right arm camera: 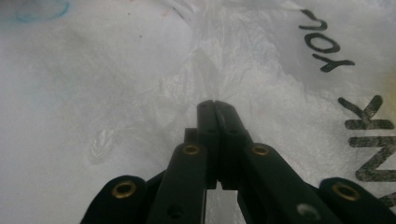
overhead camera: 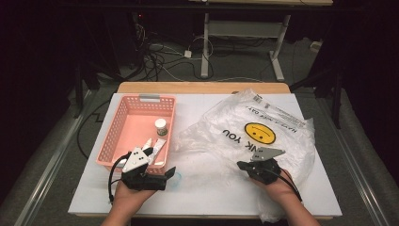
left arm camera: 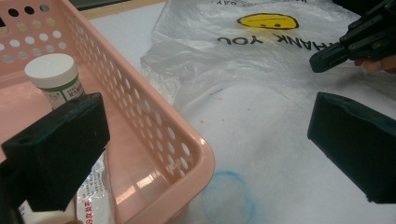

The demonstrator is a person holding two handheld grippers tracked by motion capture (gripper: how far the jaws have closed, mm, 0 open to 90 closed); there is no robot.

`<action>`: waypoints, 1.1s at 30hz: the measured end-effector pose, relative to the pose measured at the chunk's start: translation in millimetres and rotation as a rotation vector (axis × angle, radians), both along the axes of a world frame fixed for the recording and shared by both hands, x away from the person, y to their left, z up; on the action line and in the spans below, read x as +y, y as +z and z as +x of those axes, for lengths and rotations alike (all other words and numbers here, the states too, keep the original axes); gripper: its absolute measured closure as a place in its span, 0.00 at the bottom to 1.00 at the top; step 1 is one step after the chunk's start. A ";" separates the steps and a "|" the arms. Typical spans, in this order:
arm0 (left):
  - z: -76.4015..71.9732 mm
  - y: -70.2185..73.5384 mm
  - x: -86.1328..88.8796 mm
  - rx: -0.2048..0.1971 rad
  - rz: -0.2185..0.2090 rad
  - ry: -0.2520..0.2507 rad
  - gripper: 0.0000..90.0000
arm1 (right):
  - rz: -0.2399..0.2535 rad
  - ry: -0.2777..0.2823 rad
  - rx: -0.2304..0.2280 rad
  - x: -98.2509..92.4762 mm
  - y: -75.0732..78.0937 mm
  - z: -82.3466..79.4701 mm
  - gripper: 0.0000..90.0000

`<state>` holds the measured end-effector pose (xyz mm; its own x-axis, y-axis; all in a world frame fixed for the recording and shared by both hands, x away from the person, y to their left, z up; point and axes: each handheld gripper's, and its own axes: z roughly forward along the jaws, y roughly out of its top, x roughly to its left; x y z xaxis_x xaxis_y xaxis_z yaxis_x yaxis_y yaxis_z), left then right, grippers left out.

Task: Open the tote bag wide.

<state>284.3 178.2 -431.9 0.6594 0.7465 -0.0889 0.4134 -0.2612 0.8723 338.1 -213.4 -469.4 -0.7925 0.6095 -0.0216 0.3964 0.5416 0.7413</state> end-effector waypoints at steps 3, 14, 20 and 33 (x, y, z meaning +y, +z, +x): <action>0.3 -0.4 -0.4 0.002 -0.001 0.000 0.00 | 0.013 -0.014 -0.020 -1.6 3.5 -1.5 1.00; 0.5 -0.4 -0.7 0.003 -0.001 0.000 0.00 | 0.131 -0.046 -0.142 -9.5 34.0 -8.1 1.00; 0.7 -0.5 -0.5 0.003 0.000 0.001 0.00 | 0.177 -0.059 -0.204 -15.7 47.9 -13.5 1.00; 0.7 -0.7 -1.4 0.002 -0.002 0.004 0.00 | 0.257 -0.078 -0.249 -21.9 66.1 -12.7 1.00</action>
